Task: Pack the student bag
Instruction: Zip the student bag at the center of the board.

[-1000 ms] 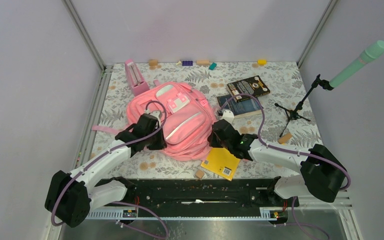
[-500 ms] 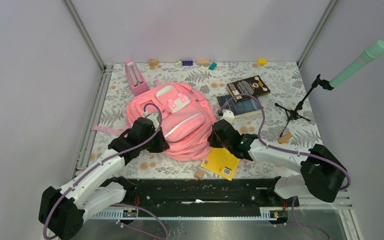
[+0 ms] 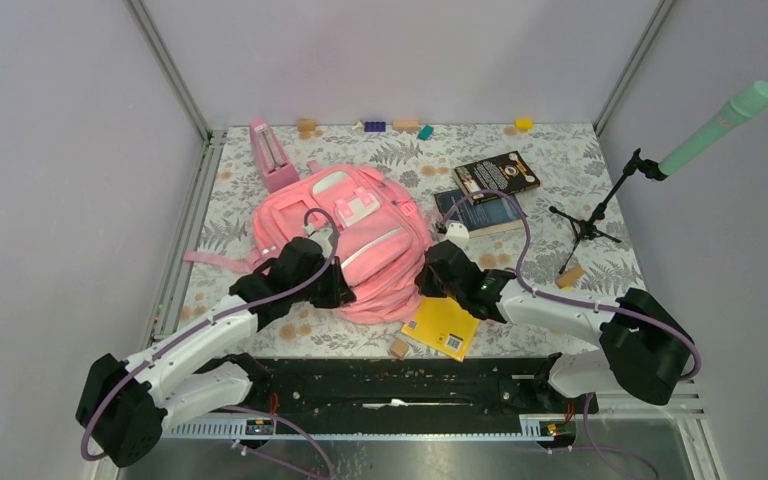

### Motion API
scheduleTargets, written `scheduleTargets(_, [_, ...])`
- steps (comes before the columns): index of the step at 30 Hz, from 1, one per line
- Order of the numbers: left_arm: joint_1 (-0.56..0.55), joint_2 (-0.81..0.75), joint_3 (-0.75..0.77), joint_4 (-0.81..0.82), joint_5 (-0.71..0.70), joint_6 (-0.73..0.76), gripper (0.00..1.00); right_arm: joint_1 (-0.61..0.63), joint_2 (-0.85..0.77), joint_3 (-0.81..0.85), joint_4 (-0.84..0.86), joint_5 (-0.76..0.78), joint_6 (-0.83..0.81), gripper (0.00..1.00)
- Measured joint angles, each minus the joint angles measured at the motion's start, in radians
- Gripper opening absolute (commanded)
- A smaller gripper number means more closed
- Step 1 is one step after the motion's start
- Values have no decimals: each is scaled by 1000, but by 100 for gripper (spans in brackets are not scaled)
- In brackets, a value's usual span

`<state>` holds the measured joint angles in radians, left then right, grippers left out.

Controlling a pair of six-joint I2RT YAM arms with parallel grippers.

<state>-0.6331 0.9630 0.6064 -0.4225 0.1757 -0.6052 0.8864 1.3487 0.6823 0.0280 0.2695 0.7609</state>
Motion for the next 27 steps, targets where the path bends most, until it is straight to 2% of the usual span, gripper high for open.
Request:
scheduleTargets(18, [-173,198,78,130,-153,-137,0,-2,0,-9,7,0,3,0])
scheduleTargets(27, [-214,365,191,179,-196,-156,0,-2,-8,-17,6,3,2,0])
